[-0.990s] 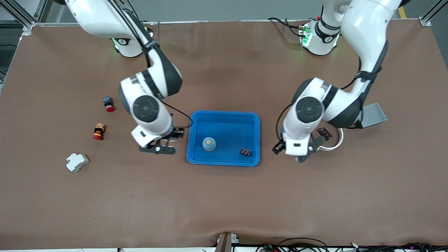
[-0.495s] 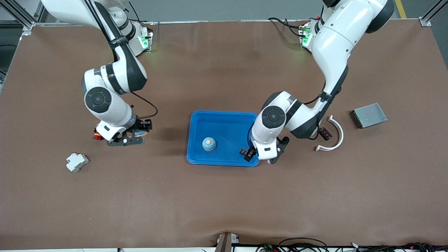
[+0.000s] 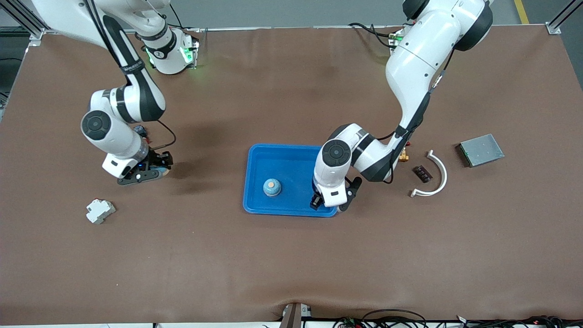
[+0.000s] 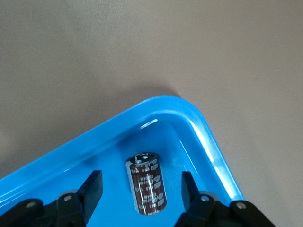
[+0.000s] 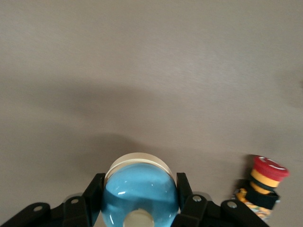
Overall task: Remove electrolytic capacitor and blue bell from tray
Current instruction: 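Carry the bell toward the red buttons while the left gripper grasps another capacitor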
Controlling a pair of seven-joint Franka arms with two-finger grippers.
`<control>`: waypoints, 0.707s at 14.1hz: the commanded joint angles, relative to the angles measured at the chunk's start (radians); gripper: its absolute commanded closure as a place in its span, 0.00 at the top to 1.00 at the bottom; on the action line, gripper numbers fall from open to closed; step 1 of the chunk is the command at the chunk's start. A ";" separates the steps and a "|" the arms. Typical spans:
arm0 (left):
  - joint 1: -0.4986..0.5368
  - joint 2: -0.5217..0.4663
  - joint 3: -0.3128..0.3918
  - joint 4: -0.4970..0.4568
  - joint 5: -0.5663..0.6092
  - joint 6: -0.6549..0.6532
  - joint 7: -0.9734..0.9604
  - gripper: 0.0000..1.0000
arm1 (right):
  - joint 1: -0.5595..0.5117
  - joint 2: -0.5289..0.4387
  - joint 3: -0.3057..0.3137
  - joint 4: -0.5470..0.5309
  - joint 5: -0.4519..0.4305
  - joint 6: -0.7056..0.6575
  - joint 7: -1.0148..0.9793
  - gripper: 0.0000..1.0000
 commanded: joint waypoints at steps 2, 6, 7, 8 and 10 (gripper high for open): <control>-0.014 0.021 0.013 0.032 -0.007 -0.002 -0.007 0.57 | -0.033 -0.043 0.016 -0.061 0.013 0.045 -0.048 0.00; -0.014 0.021 0.013 0.030 -0.007 -0.003 0.006 0.30 | -0.042 -0.017 0.015 -0.095 0.013 0.146 -0.053 0.00; -0.012 0.020 0.012 0.030 -0.002 -0.003 0.018 0.16 | -0.042 -0.011 0.015 -0.095 0.013 0.160 -0.053 0.00; -0.012 0.011 0.012 0.030 -0.002 -0.011 0.032 0.04 | -0.042 0.003 0.015 -0.096 0.013 0.175 -0.053 0.00; -0.007 -0.026 0.006 0.030 0.001 -0.032 0.050 0.00 | -0.042 0.033 0.015 -0.095 0.013 0.200 -0.053 0.00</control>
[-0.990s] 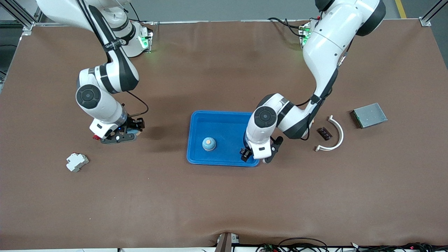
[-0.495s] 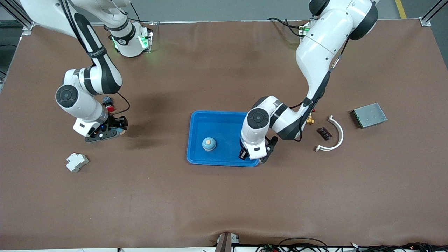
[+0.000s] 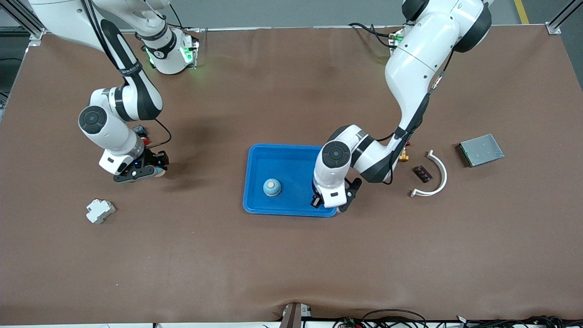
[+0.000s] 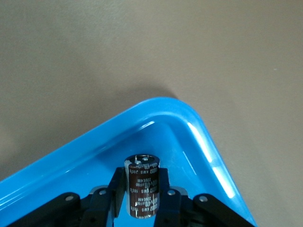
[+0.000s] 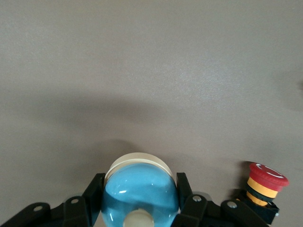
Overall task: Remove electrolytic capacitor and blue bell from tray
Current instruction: 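Lower the bell beside the red buttons while the left gripper carries the capacitor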
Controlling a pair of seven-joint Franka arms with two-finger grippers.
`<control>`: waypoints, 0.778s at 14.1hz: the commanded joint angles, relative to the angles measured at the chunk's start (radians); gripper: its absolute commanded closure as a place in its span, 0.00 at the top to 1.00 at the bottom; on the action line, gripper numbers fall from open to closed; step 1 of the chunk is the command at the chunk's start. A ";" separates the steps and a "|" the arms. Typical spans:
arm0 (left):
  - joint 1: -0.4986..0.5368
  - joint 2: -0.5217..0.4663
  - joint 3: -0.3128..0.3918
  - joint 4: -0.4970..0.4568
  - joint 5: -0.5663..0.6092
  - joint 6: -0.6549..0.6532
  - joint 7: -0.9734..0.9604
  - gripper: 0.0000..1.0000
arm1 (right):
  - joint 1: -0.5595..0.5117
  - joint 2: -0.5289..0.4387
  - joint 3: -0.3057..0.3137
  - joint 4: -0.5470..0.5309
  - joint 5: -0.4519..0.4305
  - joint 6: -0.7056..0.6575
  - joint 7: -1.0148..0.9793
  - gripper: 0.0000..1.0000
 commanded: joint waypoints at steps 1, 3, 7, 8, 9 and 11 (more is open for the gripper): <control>-0.003 -0.052 0.000 0.017 -0.001 -0.064 0.040 0.00 | -0.020 0.041 0.013 -0.012 0.013 0.056 -0.022 0.00; 0.007 -0.106 -0.003 0.017 -0.002 -0.153 0.108 0.00 | -0.018 0.087 0.013 -0.009 0.013 0.098 -0.020 0.00; 0.109 -0.239 -0.003 0.008 -0.088 -0.291 0.347 0.00 | -0.009 0.139 0.013 -0.001 0.013 0.159 -0.011 0.00; 0.144 -0.261 -0.004 0.004 -0.128 -0.317 0.432 0.00 | -0.007 0.142 0.013 -0.001 0.013 0.157 -0.007 0.00; 0.180 -0.283 -0.005 0.000 -0.148 -0.373 0.511 0.00 | -0.006 0.143 0.013 0.010 0.013 0.151 -0.004 0.30; 0.275 -0.322 -0.006 -0.049 -0.156 -0.423 0.673 0.00 | -0.012 0.152 0.013 0.016 0.013 0.152 -0.005 1.00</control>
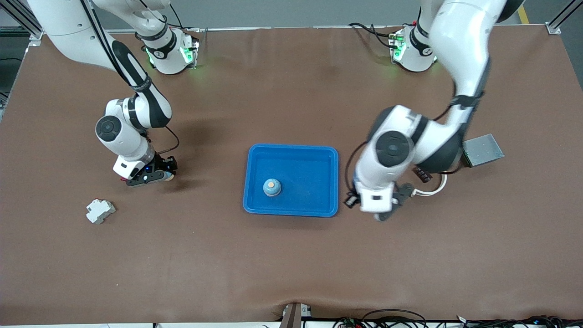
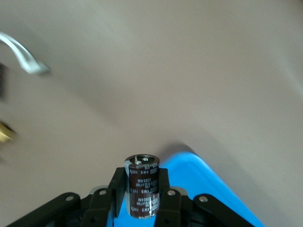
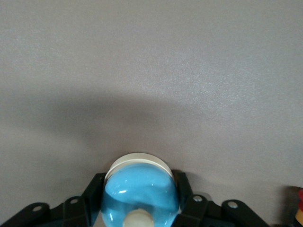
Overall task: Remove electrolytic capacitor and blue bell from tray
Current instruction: 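Lower the bell beside the red buttons while the left gripper carries the capacitor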
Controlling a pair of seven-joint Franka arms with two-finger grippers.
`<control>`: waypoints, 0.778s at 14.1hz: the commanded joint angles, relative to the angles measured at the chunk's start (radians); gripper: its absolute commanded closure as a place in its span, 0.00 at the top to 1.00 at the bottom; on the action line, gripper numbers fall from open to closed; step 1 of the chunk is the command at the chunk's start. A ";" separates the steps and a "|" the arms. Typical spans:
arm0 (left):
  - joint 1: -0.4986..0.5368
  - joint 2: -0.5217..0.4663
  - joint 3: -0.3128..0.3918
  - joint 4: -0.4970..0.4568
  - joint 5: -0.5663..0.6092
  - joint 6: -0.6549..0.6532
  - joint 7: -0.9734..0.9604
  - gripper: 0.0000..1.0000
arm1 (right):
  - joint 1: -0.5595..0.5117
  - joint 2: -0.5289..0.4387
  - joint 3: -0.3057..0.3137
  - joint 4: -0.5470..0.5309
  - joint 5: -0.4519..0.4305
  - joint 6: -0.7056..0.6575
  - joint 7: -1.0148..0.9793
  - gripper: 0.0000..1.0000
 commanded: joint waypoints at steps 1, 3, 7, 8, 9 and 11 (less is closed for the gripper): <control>0.120 -0.081 -0.007 -0.120 -0.031 -0.028 0.235 0.00 | -0.009 0.017 0.011 0.018 0.013 0.004 -0.004 1.00; 0.209 -0.115 -0.007 -0.185 -0.029 -0.028 0.399 0.00 | -0.009 0.014 0.013 0.037 0.013 -0.004 0.004 1.00; 0.357 -0.070 0.001 -0.230 -0.011 0.000 0.633 0.00 | 0.083 -0.035 0.020 0.163 0.013 -0.256 0.247 1.00; 0.375 -0.048 0.002 -0.233 0.020 0.027 0.650 0.00 | 0.121 -0.040 0.020 0.222 0.015 -0.345 0.316 1.00; 0.386 -0.019 0.001 -0.239 0.070 0.053 0.651 0.00 | 0.164 -0.040 0.025 0.274 0.018 -0.407 0.385 1.00; 0.400 0.018 0.002 -0.254 0.132 0.110 0.650 0.00 | 0.256 -0.032 0.023 0.343 0.038 -0.434 0.548 1.00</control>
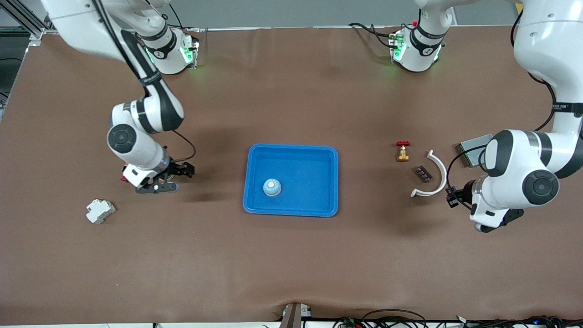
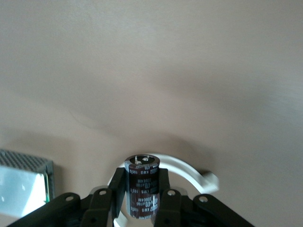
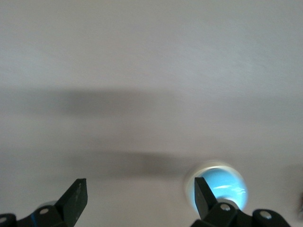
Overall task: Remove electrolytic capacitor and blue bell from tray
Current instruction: 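Lower the bell beside the red buttons while the left gripper carries the capacitor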
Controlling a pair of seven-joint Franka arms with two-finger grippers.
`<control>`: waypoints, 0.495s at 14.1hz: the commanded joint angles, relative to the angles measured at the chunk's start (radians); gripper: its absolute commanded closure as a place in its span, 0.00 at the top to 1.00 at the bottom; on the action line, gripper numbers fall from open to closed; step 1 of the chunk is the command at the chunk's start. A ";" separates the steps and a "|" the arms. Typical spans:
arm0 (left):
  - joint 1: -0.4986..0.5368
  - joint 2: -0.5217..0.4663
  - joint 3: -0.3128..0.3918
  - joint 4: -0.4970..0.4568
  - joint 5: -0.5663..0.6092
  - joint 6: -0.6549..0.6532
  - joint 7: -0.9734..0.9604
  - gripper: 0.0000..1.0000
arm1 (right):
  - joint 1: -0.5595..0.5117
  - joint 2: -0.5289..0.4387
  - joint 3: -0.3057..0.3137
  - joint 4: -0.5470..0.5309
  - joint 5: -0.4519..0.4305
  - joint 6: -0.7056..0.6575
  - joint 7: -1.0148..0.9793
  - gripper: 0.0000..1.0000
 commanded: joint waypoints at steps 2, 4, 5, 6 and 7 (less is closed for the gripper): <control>0.032 0.057 -0.005 -0.007 0.093 0.094 0.002 0.00 | 0.156 0.016 -0.005 0.128 0.023 -0.041 0.286 1.00; 0.034 0.080 -0.003 -0.009 0.129 0.141 -0.004 0.00 | 0.205 0.070 -0.005 0.196 0.028 -0.039 0.379 1.00; 0.032 0.091 -0.002 -0.011 0.141 0.161 -0.007 0.00 | 0.220 0.102 -0.005 0.228 0.046 -0.038 0.400 1.00; 0.032 0.103 -0.003 -0.004 0.159 0.170 -0.019 0.00 | 0.239 0.139 -0.006 0.271 0.077 -0.036 0.411 1.00; 0.020 0.109 -0.002 -0.001 0.162 0.171 -0.034 0.00 | 0.257 0.173 -0.006 0.312 0.092 -0.038 0.425 1.00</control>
